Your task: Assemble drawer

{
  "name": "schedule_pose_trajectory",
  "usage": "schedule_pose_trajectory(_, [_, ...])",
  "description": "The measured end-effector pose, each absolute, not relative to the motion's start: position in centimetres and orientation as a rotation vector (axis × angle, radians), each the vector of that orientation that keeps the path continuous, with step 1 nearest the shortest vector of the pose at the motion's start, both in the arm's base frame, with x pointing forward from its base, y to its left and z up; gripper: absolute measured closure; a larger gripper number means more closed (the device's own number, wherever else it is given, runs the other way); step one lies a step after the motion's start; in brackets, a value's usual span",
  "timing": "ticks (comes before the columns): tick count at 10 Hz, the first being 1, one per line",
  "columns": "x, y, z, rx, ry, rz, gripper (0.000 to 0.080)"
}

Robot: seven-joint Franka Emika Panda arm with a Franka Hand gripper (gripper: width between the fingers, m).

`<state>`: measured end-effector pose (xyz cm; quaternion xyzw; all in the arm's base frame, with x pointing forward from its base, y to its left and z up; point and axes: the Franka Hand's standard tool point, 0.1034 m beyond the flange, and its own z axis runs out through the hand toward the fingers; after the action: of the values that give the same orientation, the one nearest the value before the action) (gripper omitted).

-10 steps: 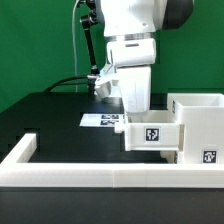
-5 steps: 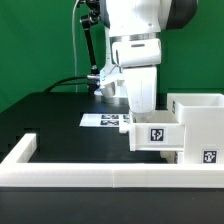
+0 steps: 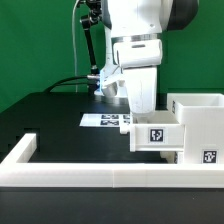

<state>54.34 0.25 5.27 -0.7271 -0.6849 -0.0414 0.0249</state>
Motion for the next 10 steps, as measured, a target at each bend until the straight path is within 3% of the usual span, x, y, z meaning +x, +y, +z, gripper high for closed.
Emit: schedule_pose_trajectory(10, [54.16, -0.13, 5.28, -2.187, -2.177, -0.098, 0.0755])
